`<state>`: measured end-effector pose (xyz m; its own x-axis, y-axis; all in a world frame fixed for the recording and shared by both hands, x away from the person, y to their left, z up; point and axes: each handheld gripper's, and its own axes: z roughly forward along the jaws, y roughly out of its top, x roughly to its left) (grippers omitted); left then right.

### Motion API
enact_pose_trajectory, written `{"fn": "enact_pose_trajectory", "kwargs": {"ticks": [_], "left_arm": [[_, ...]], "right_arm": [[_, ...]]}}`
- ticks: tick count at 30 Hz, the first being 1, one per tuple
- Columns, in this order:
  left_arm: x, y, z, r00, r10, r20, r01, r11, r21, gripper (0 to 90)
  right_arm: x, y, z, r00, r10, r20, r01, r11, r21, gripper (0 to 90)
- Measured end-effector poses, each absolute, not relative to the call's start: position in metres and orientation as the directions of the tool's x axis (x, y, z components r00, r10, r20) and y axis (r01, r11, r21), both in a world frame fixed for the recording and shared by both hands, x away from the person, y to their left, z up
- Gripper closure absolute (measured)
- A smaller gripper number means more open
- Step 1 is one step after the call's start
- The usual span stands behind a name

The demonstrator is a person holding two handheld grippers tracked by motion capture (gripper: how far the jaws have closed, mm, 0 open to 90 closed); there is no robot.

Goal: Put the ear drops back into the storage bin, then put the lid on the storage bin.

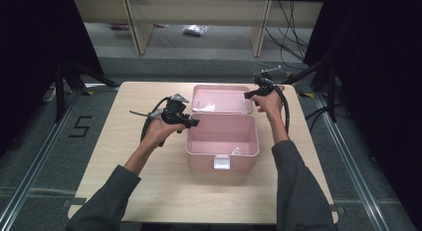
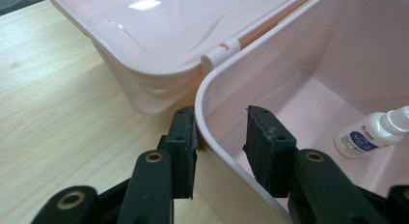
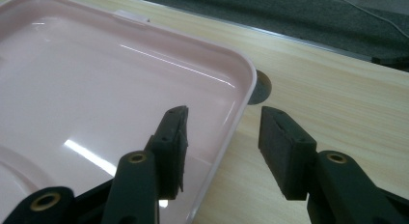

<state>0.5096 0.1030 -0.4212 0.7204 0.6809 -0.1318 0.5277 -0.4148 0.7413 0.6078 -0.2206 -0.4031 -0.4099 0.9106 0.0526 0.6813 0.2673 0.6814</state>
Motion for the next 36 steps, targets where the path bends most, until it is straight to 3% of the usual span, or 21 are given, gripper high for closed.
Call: {"fn": "enact_pose_trajectory", "kwargs": {"ticks": [36], "left_arm": [[0.507,0.101,-0.421,0.715,0.691,-0.108,0.522,-0.424,0.740,66.7]], "right_arm": [[0.617,-0.211,-0.416,-0.389,0.921,0.028,0.705,0.278,0.652,64.4]]}}
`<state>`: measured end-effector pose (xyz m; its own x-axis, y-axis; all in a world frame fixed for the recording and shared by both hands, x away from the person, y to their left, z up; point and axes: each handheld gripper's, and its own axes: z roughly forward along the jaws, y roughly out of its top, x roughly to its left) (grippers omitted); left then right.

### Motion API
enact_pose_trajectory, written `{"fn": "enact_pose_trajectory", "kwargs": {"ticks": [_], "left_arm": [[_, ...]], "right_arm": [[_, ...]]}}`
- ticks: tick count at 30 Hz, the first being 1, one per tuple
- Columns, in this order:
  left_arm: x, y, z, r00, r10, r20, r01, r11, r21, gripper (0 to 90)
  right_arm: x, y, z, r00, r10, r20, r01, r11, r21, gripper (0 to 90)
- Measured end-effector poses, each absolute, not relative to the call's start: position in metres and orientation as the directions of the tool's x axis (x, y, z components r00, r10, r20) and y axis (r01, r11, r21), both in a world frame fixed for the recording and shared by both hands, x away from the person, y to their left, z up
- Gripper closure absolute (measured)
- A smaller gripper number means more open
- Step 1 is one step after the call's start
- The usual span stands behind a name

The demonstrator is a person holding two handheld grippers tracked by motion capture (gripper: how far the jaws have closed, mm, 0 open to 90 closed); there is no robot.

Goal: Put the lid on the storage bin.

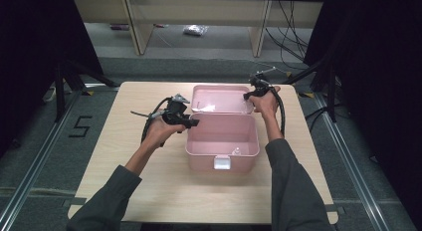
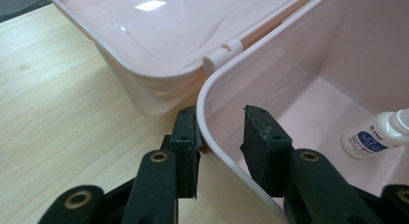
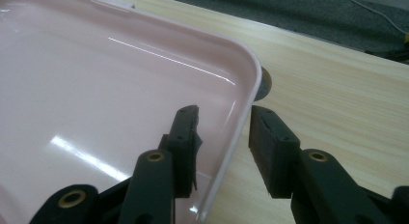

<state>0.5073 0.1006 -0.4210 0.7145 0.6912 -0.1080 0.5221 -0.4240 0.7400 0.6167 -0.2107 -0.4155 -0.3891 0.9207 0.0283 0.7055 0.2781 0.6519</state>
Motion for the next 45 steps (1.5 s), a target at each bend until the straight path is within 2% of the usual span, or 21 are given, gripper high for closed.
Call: {"fn": "enact_pose_trajectory", "kwargs": {"ticks": [5,6,8,13,16,17,21,23,27,45], "left_arm": [[0.507,0.100,-0.421,0.713,0.694,-0.097,0.519,-0.431,0.738,66.9],[0.507,0.100,-0.421,0.713,0.694,-0.094,0.519,-0.433,0.737,67.0],[0.507,0.100,-0.421,0.716,0.692,-0.094,0.516,-0.433,0.739,67.4],[0.506,0.100,-0.422,0.716,0.692,-0.091,0.512,-0.432,0.743,68.0],[0.506,0.099,-0.422,0.712,0.697,-0.083,0.510,-0.433,0.743,68.6],[0.506,0.099,-0.422,0.712,0.697,-0.082,0.509,-0.432,0.744,68.8],[0.506,0.099,-0.423,0.710,0.700,-0.074,0.499,-0.425,0.755,70.6],[0.506,0.099,-0.423,0.707,0.703,-0.074,0.498,-0.421,0.758,71.0],[0.506,0.099,-0.423,0.708,0.702,-0.078,0.497,-0.418,0.760,71.7],[0.504,0.097,-0.424,0.706,0.704,-0.080,0.492,-0.406,0.770,73.2]], "right_arm": [[0.618,-0.210,-0.417,-0.376,0.926,0.037,0.717,0.265,0.645,64.5],[0.617,-0.208,-0.417,-0.360,0.931,0.068,0.734,0.237,0.637,64.9],[0.620,-0.211,-0.418,-0.382,0.924,0.026,0.708,0.274,0.651,65.7],[0.621,-0.209,-0.418,-0.361,0.932,0.037,0.720,0.253,0.646,72.0],[0.619,-0.208,-0.415,-0.335,0.942,0.031,0.724,0.236,0.648,76.4],[0.617,-0.205,-0.414,-0.306,0.950,0.057,0.744,0.202,0.637,77.0],[0.617,-0.204,-0.410,-0.329,0.944,-0.006,0.710,0.252,0.657,78.9],[0.613,-0.199,-0.407,-0.296,0.955,0.012,0.717,0.214,0.664,79.6],[0.610,-0.199,-0.402,-0.291,0.957,0.009,0.703,0.208,0.681,80.6],[0.592,-0.209,-0.380,-0.327,0.945,-0.028,0.611,0.234,0.756,81.8]]}}
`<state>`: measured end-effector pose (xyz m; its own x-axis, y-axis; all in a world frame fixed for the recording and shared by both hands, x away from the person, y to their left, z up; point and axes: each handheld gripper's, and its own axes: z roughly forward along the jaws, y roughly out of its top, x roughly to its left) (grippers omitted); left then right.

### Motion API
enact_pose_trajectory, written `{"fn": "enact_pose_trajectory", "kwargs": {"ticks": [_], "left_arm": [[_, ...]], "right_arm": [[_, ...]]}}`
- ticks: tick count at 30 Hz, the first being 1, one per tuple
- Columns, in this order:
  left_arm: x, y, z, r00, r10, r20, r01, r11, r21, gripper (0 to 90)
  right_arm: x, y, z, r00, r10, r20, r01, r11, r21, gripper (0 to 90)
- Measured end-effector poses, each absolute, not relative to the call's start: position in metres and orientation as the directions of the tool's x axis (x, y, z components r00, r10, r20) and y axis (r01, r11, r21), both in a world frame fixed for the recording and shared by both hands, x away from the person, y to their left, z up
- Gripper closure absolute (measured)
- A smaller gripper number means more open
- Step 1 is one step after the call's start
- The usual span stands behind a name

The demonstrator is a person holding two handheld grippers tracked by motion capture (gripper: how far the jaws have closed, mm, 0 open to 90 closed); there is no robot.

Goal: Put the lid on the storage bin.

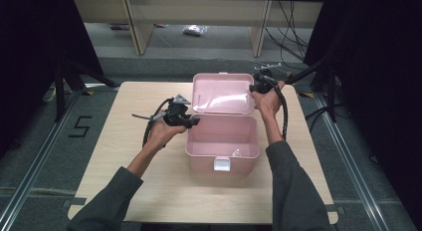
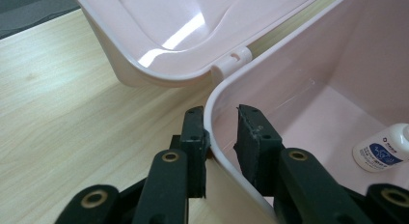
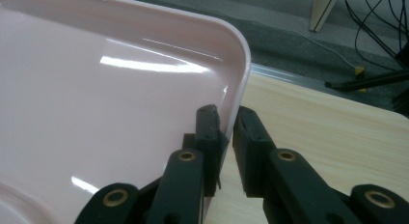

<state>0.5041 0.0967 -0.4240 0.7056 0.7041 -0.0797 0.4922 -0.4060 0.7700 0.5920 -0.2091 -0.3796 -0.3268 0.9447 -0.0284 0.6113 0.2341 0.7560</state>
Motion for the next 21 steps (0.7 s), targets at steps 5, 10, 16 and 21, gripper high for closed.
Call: {"fn": "enact_pose_trajectory", "kwargs": {"ticks": [5,10,16,21], "left_arm": [[0.504,0.097,-0.424,0.704,0.706,-0.078,0.491,-0.404,0.772,73.4],[0.504,0.096,-0.424,0.703,0.707,-0.080,0.492,-0.401,0.773,73.8],[0.504,0.097,-0.424,0.700,0.710,-0.071,0.488,-0.404,0.774,74.1],[0.504,0.097,-0.424,0.697,0.714,-0.069,0.486,-0.399,0.778,75.4]], "right_arm": [[0.587,-0.210,-0.373,-0.331,0.943,-0.035,0.586,0.234,0.776,82.2],[0.579,-0.213,-0.365,-0.349,0.936,-0.044,0.553,0.243,0.797,82.7],[0.570,-0.212,-0.359,-0.332,0.943,-0.018,0.533,0.203,0.822,83.5],[0.563,-0.212,-0.354,-0.351,0.936,-0.024,0.510,0.213,0.833,83.7]]}}
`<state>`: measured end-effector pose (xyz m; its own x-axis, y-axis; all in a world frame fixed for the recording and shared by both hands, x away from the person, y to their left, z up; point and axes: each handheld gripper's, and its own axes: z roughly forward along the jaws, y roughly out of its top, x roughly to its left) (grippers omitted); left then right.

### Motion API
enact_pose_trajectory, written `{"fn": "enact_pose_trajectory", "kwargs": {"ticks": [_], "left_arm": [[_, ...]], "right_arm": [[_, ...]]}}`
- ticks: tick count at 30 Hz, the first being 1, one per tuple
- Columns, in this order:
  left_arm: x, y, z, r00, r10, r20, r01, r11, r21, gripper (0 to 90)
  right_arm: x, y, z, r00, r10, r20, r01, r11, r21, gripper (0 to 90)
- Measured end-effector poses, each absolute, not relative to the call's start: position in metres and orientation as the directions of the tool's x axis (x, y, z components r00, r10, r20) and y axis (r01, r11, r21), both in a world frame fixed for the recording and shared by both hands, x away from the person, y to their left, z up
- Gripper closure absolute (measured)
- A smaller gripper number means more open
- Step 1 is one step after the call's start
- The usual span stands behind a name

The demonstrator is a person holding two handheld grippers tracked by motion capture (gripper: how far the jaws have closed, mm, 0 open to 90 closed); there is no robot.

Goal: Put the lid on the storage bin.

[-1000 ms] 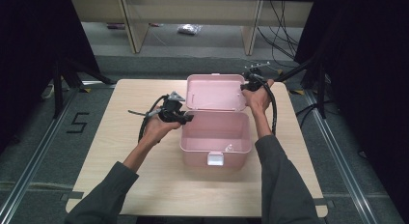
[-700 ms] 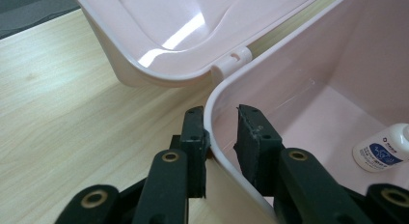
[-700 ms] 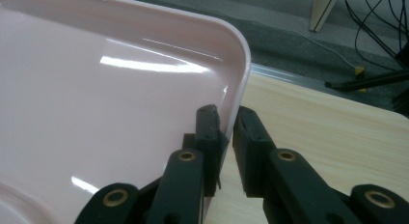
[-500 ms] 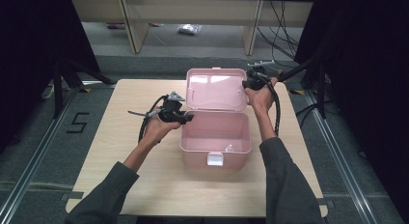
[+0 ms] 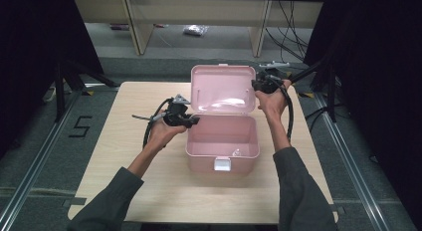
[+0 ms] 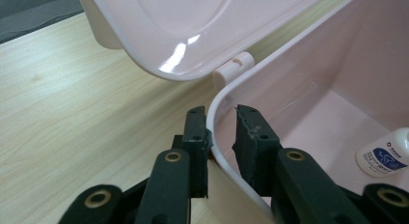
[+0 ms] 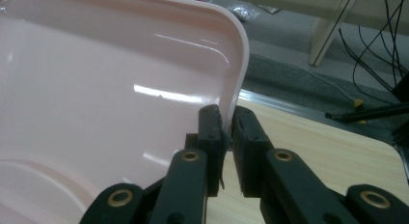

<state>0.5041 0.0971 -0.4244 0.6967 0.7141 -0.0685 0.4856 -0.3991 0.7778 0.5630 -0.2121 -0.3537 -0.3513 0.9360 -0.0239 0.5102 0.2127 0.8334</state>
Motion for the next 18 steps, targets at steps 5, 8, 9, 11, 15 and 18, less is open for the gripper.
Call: {"fn": "enact_pose_trajectory", "kwargs": {"ticks": [5,8,9,11,15,18], "left_arm": [[0.504,0.097,-0.424,0.699,0.713,-0.061,0.482,-0.406,0.777,75.9],[0.503,0.097,-0.424,0.698,0.714,-0.062,0.483,-0.405,0.777,75.9],[0.503,0.097,-0.424,0.697,0.715,-0.062,0.483,-0.404,0.777,75.9],[0.503,0.097,-0.424,0.696,0.715,-0.060,0.483,-0.404,0.777,75.9],[0.503,0.098,-0.424,0.695,0.717,-0.059,0.481,-0.403,0.778,75.8],[0.503,0.097,-0.424,0.695,0.717,-0.056,0.480,-0.405,0.779,75.7]], "right_arm": [[0.556,-0.213,-0.350,-0.363,0.931,-0.036,0.476,0.218,0.852,84.2],[0.551,-0.212,-0.347,-0.359,0.932,-0.038,0.471,0.216,0.855,84.3],[0.550,-0.213,-0.346,-0.367,0.929,-0.040,0.466,0.221,0.857,84.4],[0.547,-0.213,-0.344,-0.373,0.927,-0.049,0.451,0.227,0.863,84.6],[0.540,-0.212,-0.340,-0.385,0.921,-0.054,0.428,0.230,0.874,84.9],[0.535,-0.214,-0.339,-0.391,0.918,-0.065,0.400,0.233,0.887,85.3]]}}
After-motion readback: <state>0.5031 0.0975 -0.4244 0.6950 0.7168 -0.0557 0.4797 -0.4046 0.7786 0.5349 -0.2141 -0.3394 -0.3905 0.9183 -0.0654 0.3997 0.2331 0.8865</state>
